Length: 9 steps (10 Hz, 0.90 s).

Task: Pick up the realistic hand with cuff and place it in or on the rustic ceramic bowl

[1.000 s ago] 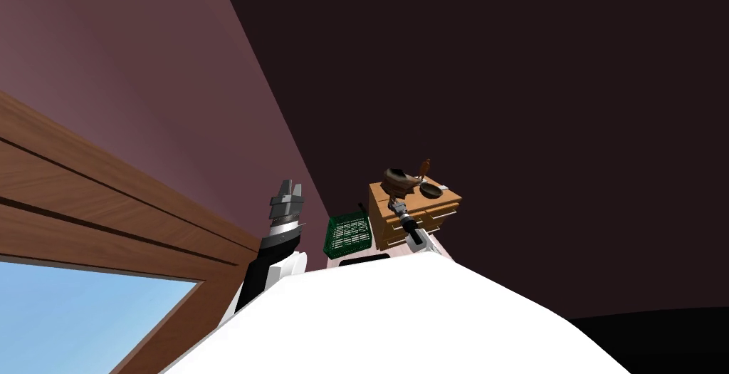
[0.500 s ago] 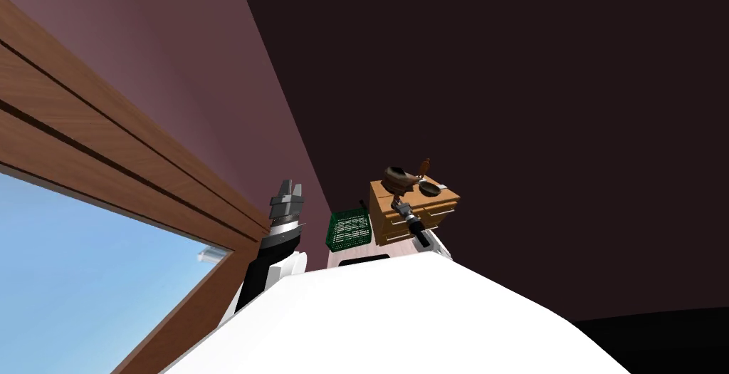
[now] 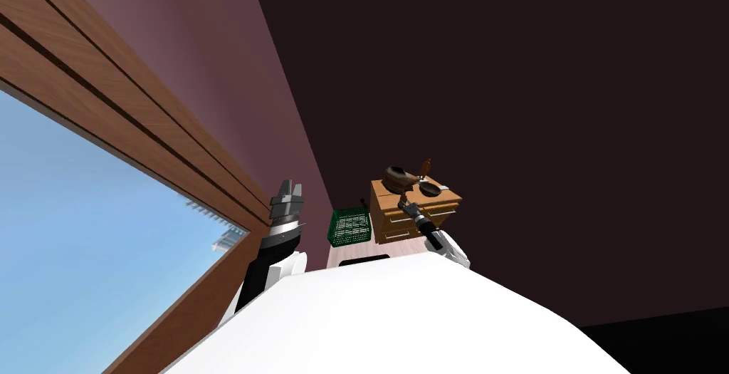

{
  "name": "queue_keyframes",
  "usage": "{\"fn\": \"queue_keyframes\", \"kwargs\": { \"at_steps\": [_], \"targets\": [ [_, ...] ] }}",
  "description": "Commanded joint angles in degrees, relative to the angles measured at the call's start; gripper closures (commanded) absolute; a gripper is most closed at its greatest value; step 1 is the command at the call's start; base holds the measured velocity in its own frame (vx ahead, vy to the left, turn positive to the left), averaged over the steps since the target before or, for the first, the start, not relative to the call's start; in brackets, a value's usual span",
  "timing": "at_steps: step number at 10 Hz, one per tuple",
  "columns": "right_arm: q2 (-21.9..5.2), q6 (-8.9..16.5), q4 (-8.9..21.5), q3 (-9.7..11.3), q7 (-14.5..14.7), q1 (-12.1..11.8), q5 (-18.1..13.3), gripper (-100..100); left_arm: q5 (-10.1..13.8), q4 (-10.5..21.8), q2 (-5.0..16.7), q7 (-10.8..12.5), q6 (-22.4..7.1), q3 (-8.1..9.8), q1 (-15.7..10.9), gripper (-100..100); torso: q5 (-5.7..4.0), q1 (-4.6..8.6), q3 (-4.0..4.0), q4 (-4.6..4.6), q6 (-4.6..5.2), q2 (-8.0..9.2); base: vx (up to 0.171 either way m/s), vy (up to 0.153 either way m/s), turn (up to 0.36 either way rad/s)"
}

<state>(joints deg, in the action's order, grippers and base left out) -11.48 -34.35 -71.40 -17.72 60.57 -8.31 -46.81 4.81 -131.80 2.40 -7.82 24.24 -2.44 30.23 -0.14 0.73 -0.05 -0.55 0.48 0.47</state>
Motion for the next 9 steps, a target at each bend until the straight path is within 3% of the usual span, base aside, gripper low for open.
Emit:
{"fn": "queue_keyframes", "kwargs": {
  "at_steps": [1, 6, 7, 9],
  "targets": [
    [-2.18, -0.54, -1.5, -1.41, 0.69, -1.38, -2.5, 100, 0.0, 0.0, 0.0, 0.0, 0.0, 0.0, 0.0, 0, 0.0, 0.0, 0.0, 0.0, 0.0, 0.0, -0.079, -0.083, 0.131],
    [-9.88, -2.68, -5.94, -6.77, 2.52, -5.43, -10.75, 100, 0.0, 0.0, 0.01, 0.0, 0.0, 0.01, 0.01, 0, 0.19, 0.02, -0.08, -0.03, -0.06, -0.14, -0.064, -0.123, 0.166],
    [-9.88, -2.68, -5.94, -6.77, 2.52, -5.43, -11.28, 100, 0.0, 0.0, 0.01, 0.0, 0.0, 0.01, 0.01, 0, 0.25, 0.05, -0.1, -0.04, -0.06, -0.19, -0.061, -0.131, 0.057],
    [-13.12, -3.9, -7.95, -9.21, 3.36, -7.17, -14.82, 100, 0.0, 0.0, 0.01, 0.0, 0.0, 0.01, 0.01, 0, 0.28, -0.17, -0.16, -0.07, -0.11, -0.26, -0.053, -0.121, 0.186]
  ]
}}
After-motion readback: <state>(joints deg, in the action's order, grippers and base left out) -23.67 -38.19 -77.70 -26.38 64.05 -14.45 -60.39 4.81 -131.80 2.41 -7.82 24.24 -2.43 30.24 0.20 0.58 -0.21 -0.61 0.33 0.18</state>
